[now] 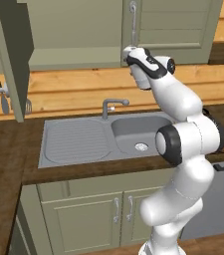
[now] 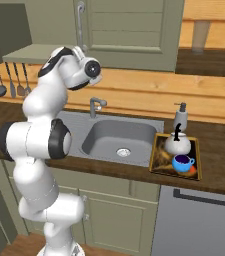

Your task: Pick the kettle from the counter and place it on the tray. Then pick the mug from the cabinet and place it on the tray. Then close the cabinet doors.

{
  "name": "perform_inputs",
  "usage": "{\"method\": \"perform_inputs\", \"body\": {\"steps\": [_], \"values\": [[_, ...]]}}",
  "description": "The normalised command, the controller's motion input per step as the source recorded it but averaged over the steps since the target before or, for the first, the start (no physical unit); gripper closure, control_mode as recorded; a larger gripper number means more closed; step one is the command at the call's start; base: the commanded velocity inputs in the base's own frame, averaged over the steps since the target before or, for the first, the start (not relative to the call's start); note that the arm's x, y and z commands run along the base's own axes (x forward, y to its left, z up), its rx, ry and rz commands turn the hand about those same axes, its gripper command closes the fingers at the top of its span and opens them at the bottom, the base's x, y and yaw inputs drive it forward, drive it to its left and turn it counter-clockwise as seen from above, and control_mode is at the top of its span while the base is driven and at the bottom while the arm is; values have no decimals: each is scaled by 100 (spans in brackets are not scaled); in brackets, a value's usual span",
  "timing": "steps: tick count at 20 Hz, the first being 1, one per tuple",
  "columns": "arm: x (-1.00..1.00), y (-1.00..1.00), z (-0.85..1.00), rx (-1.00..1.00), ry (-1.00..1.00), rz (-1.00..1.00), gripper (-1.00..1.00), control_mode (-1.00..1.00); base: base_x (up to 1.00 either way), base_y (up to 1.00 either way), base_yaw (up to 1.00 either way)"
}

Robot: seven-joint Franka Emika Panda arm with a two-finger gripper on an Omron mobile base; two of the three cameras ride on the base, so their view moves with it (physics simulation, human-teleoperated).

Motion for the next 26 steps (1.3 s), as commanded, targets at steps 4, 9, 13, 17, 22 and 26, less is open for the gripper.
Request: {"method": "perform_inputs", "body": {"steps": [4,9,13,17,22,26], "values": [[99,20,-19,0,0,-11,-100,-100,0,0,0],[95,29,-39,0,0,-11,-100,-100,0,0,0],[53,49,-92,-3,5,-5,-100,-100,0,0,0],[-37,46,-60,-15,-2,-4,-100,-100,0,0,0],[-77,41,-41,-20,0,-5,-100,-100,0,0,0],[-69,14,4,-15,-2,-3,-100,-100,0,0,0]]}}
